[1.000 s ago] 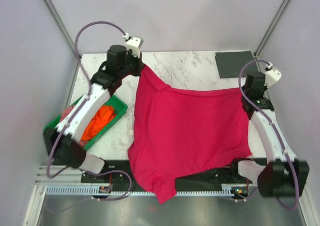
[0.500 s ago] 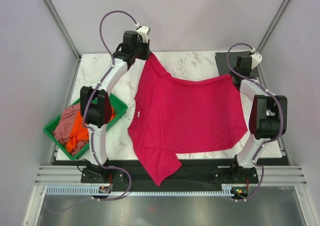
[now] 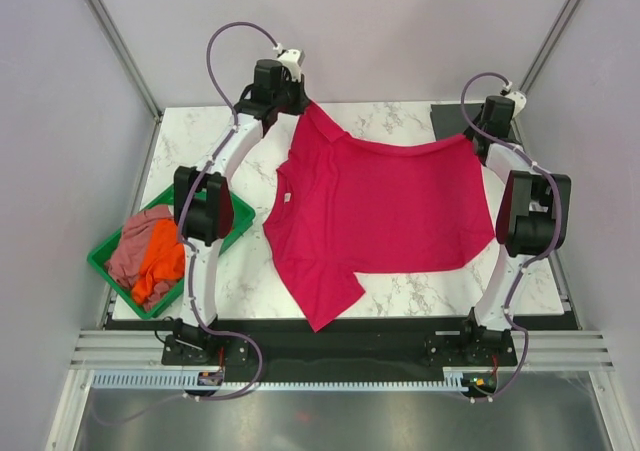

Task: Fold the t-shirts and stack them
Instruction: Flatten the tshirt out, then fold the tshirt

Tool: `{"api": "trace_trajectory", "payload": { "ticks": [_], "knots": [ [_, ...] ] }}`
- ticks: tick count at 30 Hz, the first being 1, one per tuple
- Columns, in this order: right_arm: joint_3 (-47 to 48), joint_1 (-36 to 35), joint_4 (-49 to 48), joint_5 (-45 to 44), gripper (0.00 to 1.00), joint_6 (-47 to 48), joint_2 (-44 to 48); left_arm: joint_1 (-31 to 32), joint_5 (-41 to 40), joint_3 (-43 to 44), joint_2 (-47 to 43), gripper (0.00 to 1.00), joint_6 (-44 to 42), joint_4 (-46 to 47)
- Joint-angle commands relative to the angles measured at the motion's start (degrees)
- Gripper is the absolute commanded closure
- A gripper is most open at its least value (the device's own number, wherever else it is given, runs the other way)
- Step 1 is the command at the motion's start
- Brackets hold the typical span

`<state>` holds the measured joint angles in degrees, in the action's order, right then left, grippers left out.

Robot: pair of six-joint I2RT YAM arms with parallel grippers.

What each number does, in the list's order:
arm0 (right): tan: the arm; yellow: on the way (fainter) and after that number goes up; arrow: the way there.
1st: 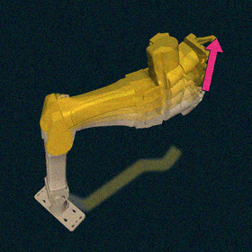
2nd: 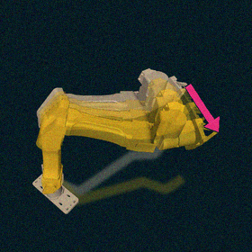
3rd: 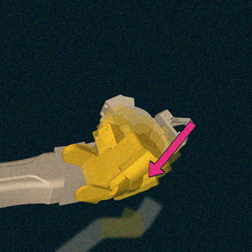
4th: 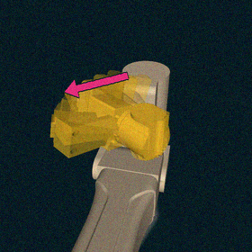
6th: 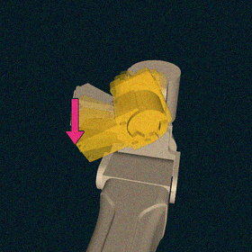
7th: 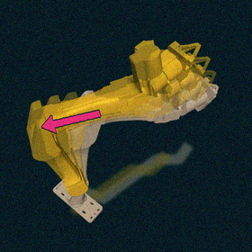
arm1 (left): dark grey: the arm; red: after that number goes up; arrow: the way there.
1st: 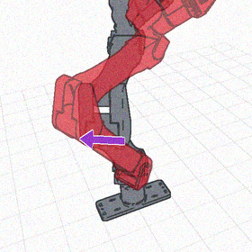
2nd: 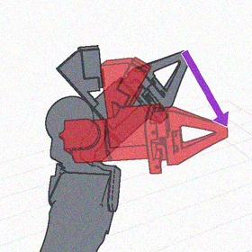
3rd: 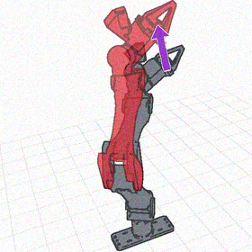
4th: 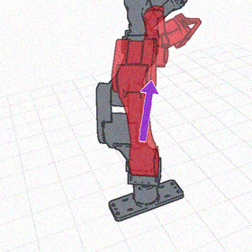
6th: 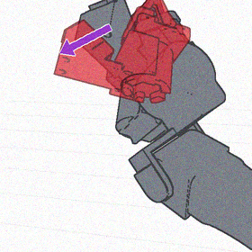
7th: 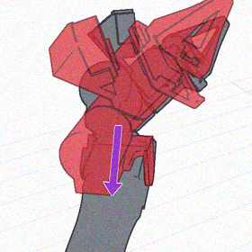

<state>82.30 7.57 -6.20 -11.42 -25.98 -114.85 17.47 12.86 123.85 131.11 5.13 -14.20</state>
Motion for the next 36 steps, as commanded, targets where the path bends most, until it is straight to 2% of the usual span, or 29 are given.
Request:
{"api": "trace_trajectory", "payload": {
  "ticks": [1, 6, 7, 8, 9, 14, 16, 20, 24, 27, 30, 36],
  "knots": [
    [5.92, 0.95, 3.28, 6.40, 1.00, 3.12, -0.64, -0.07, -3.71, -5.54, -6.81, 0.98, 3.22, 1.71],
    [4.01, 1.39, 6.02, 9.40, 1.00, 5.15, 7.15, -0.51, -5.74, -11.69, -13.06, 0.98, 2.70, 1.45],
    [2.88, 1.39, 6.02, 6.61, 1.00, 5.41, 9.01, -0.51, -5.92, -12.31, -14.03, 0.98, 2.35, 1.45],
    [0.34, 1.48, 11.42, 1.10, 1.00, 5.06, 16.34, -0.42, -5.66, -15.10, -17.08, 0.98, 2.26, 1.45],
    [0.32, 1.48, 11.47, 1.05, 1.00, 5.06, 16.41, -0.42, -5.66, -15.13, -17.11, 0.98, 2.34, 1.45],
    [-11.97, 2.09, 10.34, -4.13, 1.00, 3.65, 27.99, -0.51, -2.67, -18.91, -19.31, 0.98, 3.75, 1.36],
    [-14.27, 2.27, 9.54, -4.40, 1.00, 3.56, 28.97, -0.51, -2.05, -20.14, -19.75, 0.98, 4.54, 1.45],
    [-13.40, 2.27, 8.84, -5.10, 1.00, 3.21, 26.62, -0.51, -2.14, -20.58, -19.40, 0.98, 4.89, 1.45],
    [-9.46, 2.27, 6.11, -1.25, 1.00, 3.83, 20.82, -0.69, -3.46, -19.18, -17.74, 0.98, 5.68, 1.36],
    [-6.03, 2.36, 3.21, 2.70, 1.00, 4.27, 15.19, -2.26, 1.88, -15.58, -13.88, 0.98, 9.88, -0.64],
    [-3.39, 2.36, 4.61, 4.65, 1.00, 4.18, 10.53, -2.27, 3.04, -13.11, -12.98, 0.98, 13.32, -2.85],
    [-2.68, 2.45, 5.93, 5.88, 1.00, 4.00, 6.66, -2.62, -1.00, -10.39, -11.49, 0.98, 14.91, -7.16]
  ]
}}
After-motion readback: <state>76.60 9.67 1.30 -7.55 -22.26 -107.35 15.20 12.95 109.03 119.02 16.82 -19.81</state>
